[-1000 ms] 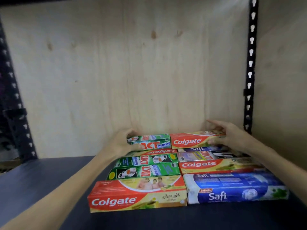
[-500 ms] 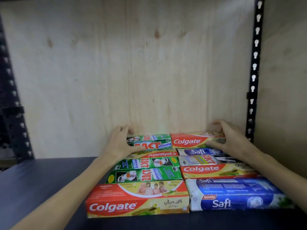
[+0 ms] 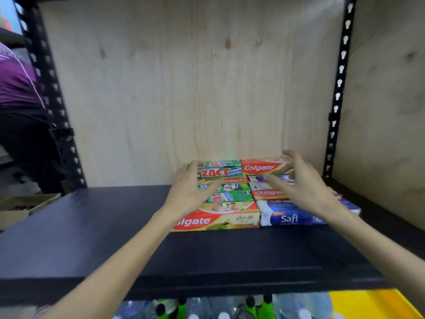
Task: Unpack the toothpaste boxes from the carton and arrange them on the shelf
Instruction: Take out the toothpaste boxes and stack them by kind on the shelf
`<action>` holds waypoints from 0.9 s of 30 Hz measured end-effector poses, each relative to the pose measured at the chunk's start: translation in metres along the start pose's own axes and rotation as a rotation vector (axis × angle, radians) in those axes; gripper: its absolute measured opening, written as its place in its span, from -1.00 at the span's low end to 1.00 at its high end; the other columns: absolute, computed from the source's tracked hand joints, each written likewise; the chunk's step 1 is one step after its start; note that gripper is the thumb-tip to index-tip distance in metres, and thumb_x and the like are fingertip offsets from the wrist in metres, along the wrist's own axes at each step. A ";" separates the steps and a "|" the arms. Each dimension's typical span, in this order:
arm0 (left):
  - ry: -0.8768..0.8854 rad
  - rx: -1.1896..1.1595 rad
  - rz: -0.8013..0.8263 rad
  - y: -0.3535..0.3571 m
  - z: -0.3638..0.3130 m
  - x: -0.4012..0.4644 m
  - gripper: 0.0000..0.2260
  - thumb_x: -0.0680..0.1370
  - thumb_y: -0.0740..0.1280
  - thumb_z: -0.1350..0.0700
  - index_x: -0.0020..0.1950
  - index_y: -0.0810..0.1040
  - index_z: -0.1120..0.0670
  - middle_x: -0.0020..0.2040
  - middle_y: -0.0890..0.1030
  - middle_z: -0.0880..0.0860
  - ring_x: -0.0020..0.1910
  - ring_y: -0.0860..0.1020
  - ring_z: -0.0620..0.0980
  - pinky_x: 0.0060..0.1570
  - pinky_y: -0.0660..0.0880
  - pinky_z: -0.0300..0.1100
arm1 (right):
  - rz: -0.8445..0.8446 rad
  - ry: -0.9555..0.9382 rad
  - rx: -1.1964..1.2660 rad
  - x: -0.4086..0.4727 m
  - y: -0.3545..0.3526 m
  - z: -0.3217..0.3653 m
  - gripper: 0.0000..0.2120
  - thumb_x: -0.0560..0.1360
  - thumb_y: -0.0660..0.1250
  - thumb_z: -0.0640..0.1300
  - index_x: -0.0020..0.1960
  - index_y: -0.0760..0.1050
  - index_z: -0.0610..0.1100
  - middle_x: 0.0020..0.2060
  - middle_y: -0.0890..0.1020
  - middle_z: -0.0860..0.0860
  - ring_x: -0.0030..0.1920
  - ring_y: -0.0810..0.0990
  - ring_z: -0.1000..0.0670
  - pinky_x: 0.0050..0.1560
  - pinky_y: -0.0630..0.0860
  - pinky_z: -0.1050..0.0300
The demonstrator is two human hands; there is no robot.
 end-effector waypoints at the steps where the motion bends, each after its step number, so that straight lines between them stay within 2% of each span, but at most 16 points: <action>1: 0.008 -0.021 -0.011 -0.003 -0.006 -0.012 -0.42 0.51 0.40 -0.22 0.43 0.35 -0.02 0.33 0.46 -0.03 0.34 0.43 -0.06 0.37 0.40 -0.04 | 0.004 -0.017 0.008 -0.014 0.002 0.013 -0.28 0.49 0.46 0.12 0.52 0.23 -0.04 0.06 0.60 0.05 0.14 0.50 -0.01 0.13 0.38 0.05; 3: 0.005 -0.066 -0.037 -0.010 -0.014 -0.040 -0.43 0.50 0.37 -0.26 0.42 0.36 -0.04 0.33 0.47 -0.05 0.34 0.45 -0.05 0.34 0.44 0.07 | -0.001 -0.065 0.016 -0.044 0.005 0.036 -0.33 0.51 0.43 0.13 0.50 0.26 -0.05 0.05 0.58 0.04 0.14 0.49 -0.03 0.11 0.38 0.04; 5: 0.005 -0.077 -0.075 -0.019 -0.024 -0.072 -0.45 0.49 0.33 -0.28 0.40 0.37 -0.07 0.32 0.48 -0.07 0.31 0.45 -0.05 0.31 0.45 0.10 | -0.028 -0.105 0.024 -0.075 0.006 0.058 -0.34 0.51 0.41 0.13 0.50 0.28 -0.07 0.10 0.57 0.02 0.18 0.48 -0.05 0.21 0.42 -0.04; 7: 0.039 -0.076 -0.131 -0.028 -0.036 -0.111 -0.51 0.53 0.34 -0.22 0.40 0.38 -0.09 0.29 0.48 -0.09 0.29 0.41 -0.07 0.32 0.41 0.09 | -0.045 -0.143 0.073 -0.110 0.007 0.080 -0.35 0.51 0.42 0.12 0.50 0.29 -0.06 0.08 0.53 0.06 0.16 0.46 0.01 0.27 0.41 -0.07; 10: 0.111 -0.167 -0.198 -0.039 -0.056 -0.179 -0.57 0.57 0.37 -0.09 0.41 0.37 -0.12 0.29 0.43 -0.18 0.33 0.35 -0.17 0.38 0.35 0.02 | -0.049 -0.177 0.141 -0.167 0.009 0.109 -0.38 0.51 0.42 0.09 0.50 0.28 0.05 0.05 0.48 0.13 0.08 0.39 0.20 0.26 0.39 0.03; 13: 0.134 -0.236 -0.276 -0.036 -0.051 -0.252 -0.58 0.58 0.38 0.01 0.42 0.39 -0.07 0.33 0.40 -0.18 0.39 0.32 -0.15 0.39 0.34 -0.07 | -0.053 -0.178 0.171 -0.229 0.025 0.121 -0.43 0.53 0.42 0.03 0.48 0.30 0.08 0.04 0.45 0.16 0.06 0.39 0.16 0.19 0.37 0.15; 16: 0.038 -0.266 -0.286 -0.007 -0.013 -0.317 -0.59 0.59 0.38 0.06 0.42 0.39 -0.04 0.29 0.39 -0.16 0.35 0.37 -0.09 0.33 0.38 -0.10 | 0.009 -0.140 0.173 -0.289 0.063 0.108 -0.45 0.55 0.42 -0.02 0.48 0.30 0.08 0.07 0.43 0.20 0.12 0.41 0.14 0.20 0.37 0.19; 19: -0.098 -0.250 -0.222 0.037 0.041 -0.376 -0.56 0.56 0.41 0.13 0.41 0.38 -0.01 0.23 0.40 -0.15 0.28 0.40 -0.09 0.30 0.39 -0.09 | 0.084 -0.049 0.125 -0.350 0.119 0.070 -0.42 0.53 0.43 -0.07 0.49 0.30 0.00 0.09 0.45 0.15 0.16 0.44 0.10 0.25 0.38 0.12; 22: -0.199 -0.160 -0.080 0.083 0.094 -0.428 -0.55 0.55 0.42 0.11 0.40 0.38 0.01 0.21 0.41 -0.11 0.25 0.41 -0.08 0.30 0.35 -0.13 | 0.222 0.076 0.073 -0.413 0.182 0.023 -0.36 0.50 0.45 -0.06 0.51 0.28 -0.01 0.13 0.47 0.11 0.17 0.45 0.05 0.24 0.35 0.09; 24: -0.261 -0.099 0.033 0.112 0.133 -0.459 -0.58 0.56 0.41 0.02 0.38 0.39 0.02 0.18 0.44 -0.06 0.23 0.43 -0.05 0.27 0.33 -0.16 | 0.324 0.147 0.045 -0.453 0.219 -0.005 -0.35 0.49 0.45 -0.04 0.51 0.27 -0.03 0.14 0.48 0.07 0.16 0.45 0.02 0.20 0.34 0.10; 27: -0.336 0.000 0.225 0.151 0.189 -0.499 -0.56 0.57 0.34 -0.15 0.35 0.41 0.04 0.14 0.46 -0.03 0.17 0.47 0.00 0.20 0.39 -0.08 | 0.479 0.199 -0.031 -0.501 0.266 -0.040 -0.34 0.48 0.46 -0.03 0.49 0.28 -0.10 0.13 0.51 -0.01 0.13 0.49 -0.09 0.16 0.43 -0.03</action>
Point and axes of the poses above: each hand's wrist, its own x-axis towards the middle knuckle, its own y-axis out of the palm, z = x × y, the point moved 10 cm from there along x, towards the middle knuckle
